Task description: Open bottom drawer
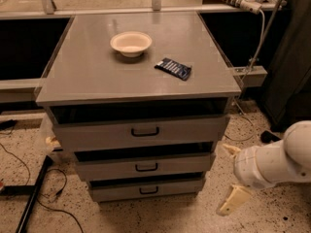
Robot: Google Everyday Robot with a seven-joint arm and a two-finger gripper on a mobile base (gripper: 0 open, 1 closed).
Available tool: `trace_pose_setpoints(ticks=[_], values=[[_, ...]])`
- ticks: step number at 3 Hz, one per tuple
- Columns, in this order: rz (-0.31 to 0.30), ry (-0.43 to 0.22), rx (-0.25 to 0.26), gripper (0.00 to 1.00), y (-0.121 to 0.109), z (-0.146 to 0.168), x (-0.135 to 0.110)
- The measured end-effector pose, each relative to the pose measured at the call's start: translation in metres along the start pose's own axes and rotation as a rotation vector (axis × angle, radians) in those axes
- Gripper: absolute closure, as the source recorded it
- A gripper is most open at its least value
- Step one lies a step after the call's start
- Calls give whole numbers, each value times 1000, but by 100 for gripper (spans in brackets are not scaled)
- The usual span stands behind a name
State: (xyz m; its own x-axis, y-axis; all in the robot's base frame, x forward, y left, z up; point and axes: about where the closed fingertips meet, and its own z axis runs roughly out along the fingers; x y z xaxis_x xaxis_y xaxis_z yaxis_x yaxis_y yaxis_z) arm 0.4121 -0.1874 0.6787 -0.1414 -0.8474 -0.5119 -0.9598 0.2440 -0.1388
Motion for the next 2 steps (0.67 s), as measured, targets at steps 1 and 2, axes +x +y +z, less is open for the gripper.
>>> trace_pose_setpoints(ticks=[1,2], values=[[23,-14,37,0,-9,39,40],[15,-56,69,0,-22,70,67]])
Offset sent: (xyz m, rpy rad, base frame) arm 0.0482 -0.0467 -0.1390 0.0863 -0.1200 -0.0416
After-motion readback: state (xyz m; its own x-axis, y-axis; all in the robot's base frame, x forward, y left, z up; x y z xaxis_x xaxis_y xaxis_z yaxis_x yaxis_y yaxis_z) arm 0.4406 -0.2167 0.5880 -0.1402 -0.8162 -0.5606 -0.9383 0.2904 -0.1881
